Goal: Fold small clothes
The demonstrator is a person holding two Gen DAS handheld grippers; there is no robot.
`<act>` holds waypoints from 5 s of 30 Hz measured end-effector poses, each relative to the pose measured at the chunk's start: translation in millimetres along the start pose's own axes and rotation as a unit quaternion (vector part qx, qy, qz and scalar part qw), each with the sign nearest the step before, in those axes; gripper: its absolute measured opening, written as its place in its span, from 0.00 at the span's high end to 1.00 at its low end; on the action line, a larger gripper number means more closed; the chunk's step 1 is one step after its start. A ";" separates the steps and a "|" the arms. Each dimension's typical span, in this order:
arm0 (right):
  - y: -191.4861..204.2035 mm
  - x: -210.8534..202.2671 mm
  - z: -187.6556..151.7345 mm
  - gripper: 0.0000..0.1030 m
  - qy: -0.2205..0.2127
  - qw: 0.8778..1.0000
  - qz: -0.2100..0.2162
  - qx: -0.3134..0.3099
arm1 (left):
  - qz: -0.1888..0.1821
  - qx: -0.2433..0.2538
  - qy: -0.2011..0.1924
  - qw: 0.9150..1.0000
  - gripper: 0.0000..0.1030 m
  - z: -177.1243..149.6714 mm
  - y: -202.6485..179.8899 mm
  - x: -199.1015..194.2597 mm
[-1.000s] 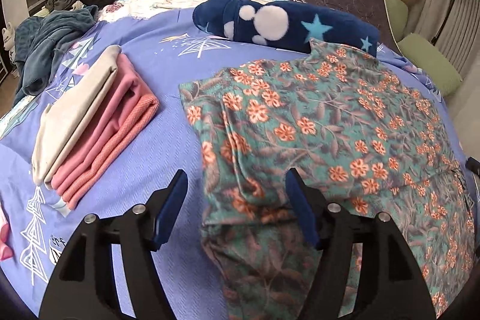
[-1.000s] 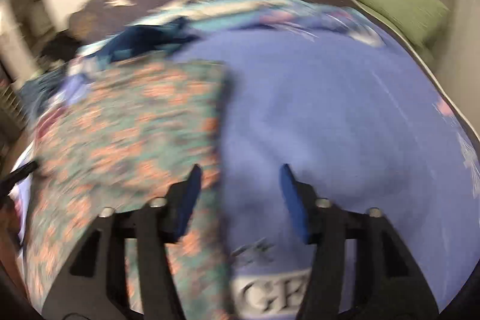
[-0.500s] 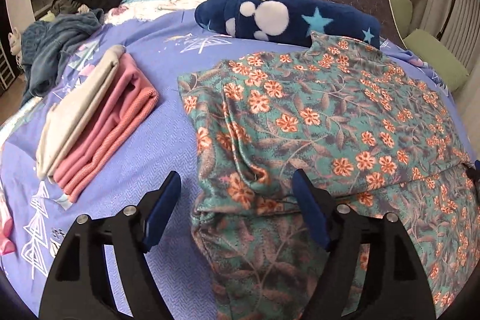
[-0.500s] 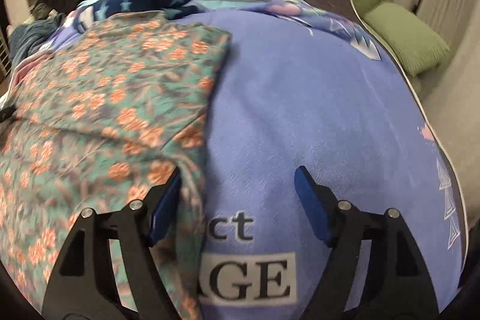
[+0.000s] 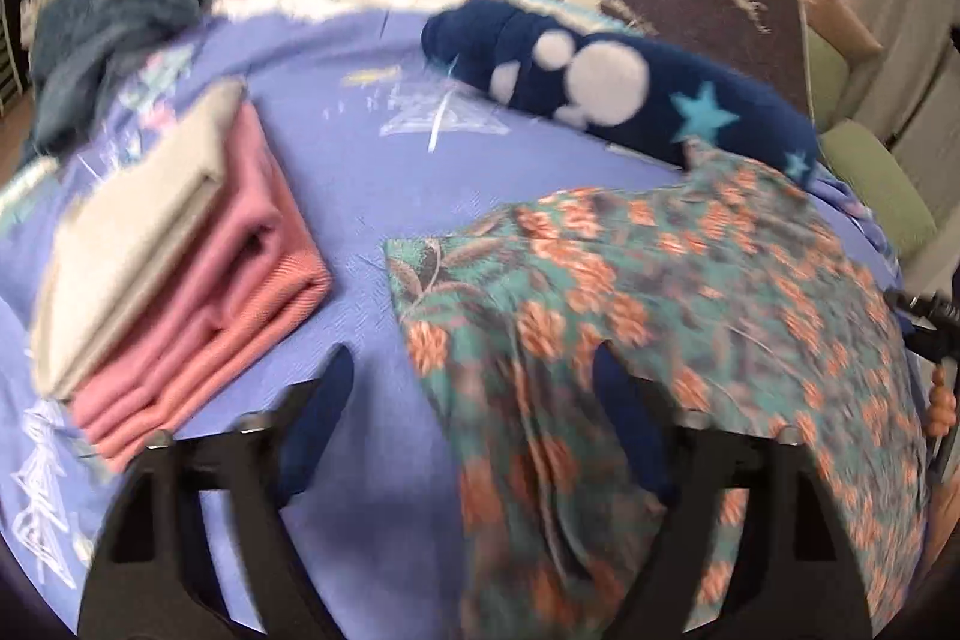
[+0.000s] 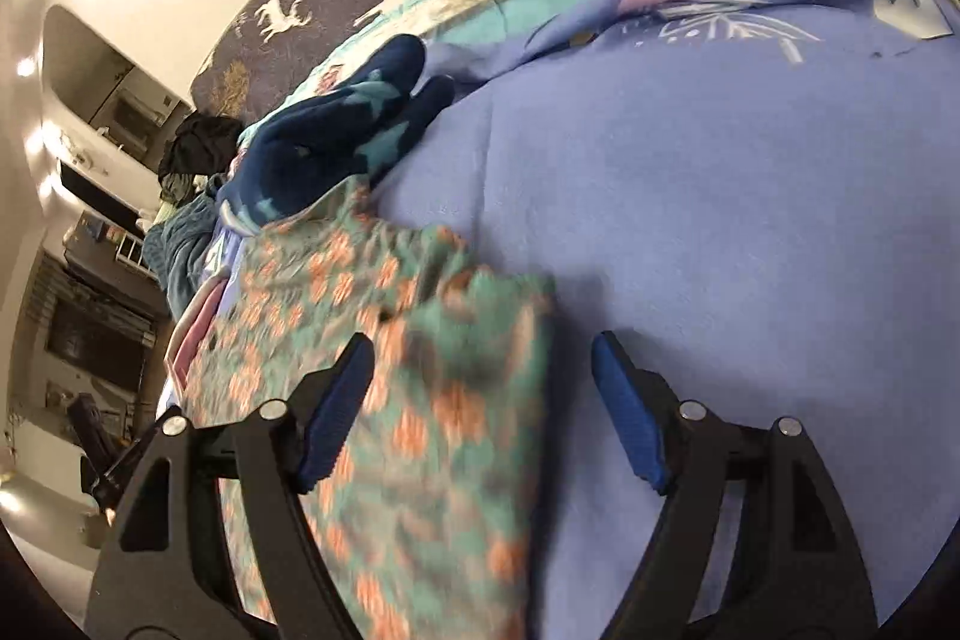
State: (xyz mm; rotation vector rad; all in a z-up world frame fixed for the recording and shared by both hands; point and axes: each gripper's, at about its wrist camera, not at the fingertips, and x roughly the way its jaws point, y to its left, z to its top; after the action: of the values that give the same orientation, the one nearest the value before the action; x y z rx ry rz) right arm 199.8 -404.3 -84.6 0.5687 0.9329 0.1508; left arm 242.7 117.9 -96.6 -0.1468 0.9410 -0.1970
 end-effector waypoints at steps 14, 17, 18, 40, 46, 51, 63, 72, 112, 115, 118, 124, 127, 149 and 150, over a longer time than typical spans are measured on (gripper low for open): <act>31.3 -50.7 -23.4 0.61 -0.088 0.988 -0.111 -0.067 | 0.057 0.056 -0.060 0.995 0.64 -16.5 -16.6 -38.9; 66.5 -71.8 -61.4 0.61 -0.081 0.982 -0.078 -0.151 | 0.012 0.068 -0.078 0.995 0.53 -34.3 -16.2 -65.2; 70.9 -74.2 -77.1 0.62 -0.066 0.982 -0.064 -0.168 | 0.011 0.078 -0.070 0.994 0.44 -45.0 -17.2 -66.7; 27.0 -147.1 -213.0 0.45 -0.041 0.989 -0.109 -0.088 | -0.056 0.108 0.013 0.992 0.35 -179.7 -6.3 -133.7; 11.9 -171.2 -253.5 0.46 -0.037 0.995 -0.073 -0.058 | -0.071 0.130 0.014 0.989 0.34 -212.5 -9.3 -156.1; 8.0 -195.6 -294.5 0.46 -0.036 0.996 -0.048 -0.062 | -0.089 0.131 0.017 0.987 0.34 -237.4 -6.7 -174.7; -15.7 -251.3 -366.7 0.59 -0.030 0.999 0.039 -0.021 | -0.156 0.129 0.025 0.979 0.35 -288.5 8.5 -218.8; -16.7 -265.5 -382.2 0.59 -0.026 0.998 0.058 -0.024 | -0.171 0.107 0.023 0.979 0.35 -305.5 15.9 -234.1; 45.3 -347.8 -312.5 0.97 -0.222 0.966 0.123 -0.040 | -0.243 0.024 -0.167 0.955 0.98 -229.3 -3.4 -331.8; 44.2 -341.0 -299.3 0.97 -0.229 0.965 0.122 -0.035 | -0.243 0.006 -0.167 0.956 0.98 -216.6 0.0 -324.1; 44.5 -331.3 -284.5 0.97 -0.229 0.966 0.118 -0.031 | -0.238 0.000 -0.166 0.957 0.98 -201.5 -0.1 -316.7; 49.6 -314.7 -252.7 0.97 -0.230 0.967 0.103 -0.032 | -0.223 -0.001 -0.166 0.960 0.98 -171.0 -4.7 -299.0; 51.0 -305.6 -234.6 0.97 -0.232 0.968 0.096 -0.033 | -0.217 -0.001 -0.164 0.962 0.98 -153.4 -7.3 -287.9; 30.4 -155.4 -80.2 0.97 -0.153 0.988 0.022 0.015 | -0.141 -0.017 -0.081 0.987 0.98 -10.7 -18.8 -115.0; 27.1 -141.5 -76.2 0.97 -0.141 0.990 0.016 0.016 | -0.127 -0.017 -0.068 0.989 0.97 -9.5 -18.4 -98.2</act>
State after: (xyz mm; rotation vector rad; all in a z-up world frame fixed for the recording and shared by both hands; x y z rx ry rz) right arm 58.0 -402.4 -4.2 0.6168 0.6518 0.0813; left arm 176.8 122.3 -21.1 -0.3084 0.7875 -0.4023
